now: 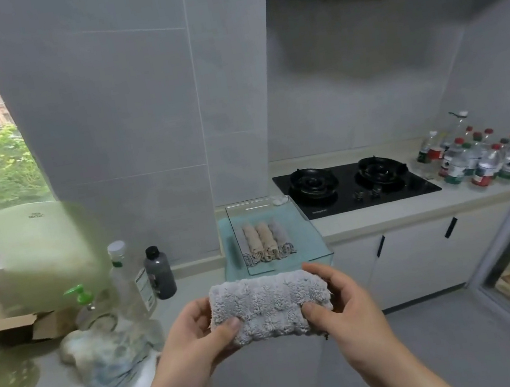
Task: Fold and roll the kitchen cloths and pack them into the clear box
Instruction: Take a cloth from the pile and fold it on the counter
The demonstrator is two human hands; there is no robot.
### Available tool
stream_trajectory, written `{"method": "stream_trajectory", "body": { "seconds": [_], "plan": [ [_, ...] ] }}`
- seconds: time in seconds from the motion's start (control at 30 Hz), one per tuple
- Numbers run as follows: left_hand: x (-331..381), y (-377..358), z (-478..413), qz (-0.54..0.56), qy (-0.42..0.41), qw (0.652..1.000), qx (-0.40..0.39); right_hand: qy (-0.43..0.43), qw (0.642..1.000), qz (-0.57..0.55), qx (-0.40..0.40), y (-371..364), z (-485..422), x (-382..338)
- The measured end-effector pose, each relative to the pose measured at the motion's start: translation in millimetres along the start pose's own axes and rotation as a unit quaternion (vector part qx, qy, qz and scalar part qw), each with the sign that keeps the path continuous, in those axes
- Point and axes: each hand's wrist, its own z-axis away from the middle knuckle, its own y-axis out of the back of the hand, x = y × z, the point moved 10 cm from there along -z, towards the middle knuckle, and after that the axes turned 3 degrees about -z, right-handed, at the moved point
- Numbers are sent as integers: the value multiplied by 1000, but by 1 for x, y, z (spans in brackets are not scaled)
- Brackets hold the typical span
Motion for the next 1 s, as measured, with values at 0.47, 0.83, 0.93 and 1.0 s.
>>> {"method": "stream_trajectory", "body": {
  "seconds": [0.47,0.83,0.93,1.0],
  "plan": [
    [-30,-33,-206,29,24,997,66,-42,997,-32,-51,36,-196,54],
    [-39,-64,-332,-32,91,995,25,-98,958,53,-266,20,-314,76],
    [-46,-59,-347,-60,91,993,52,-95,941,110,-305,8,-323,82],
    [-54,-54,-357,-57,102,989,86,-101,932,130,-324,4,-329,90]
  ]
}}
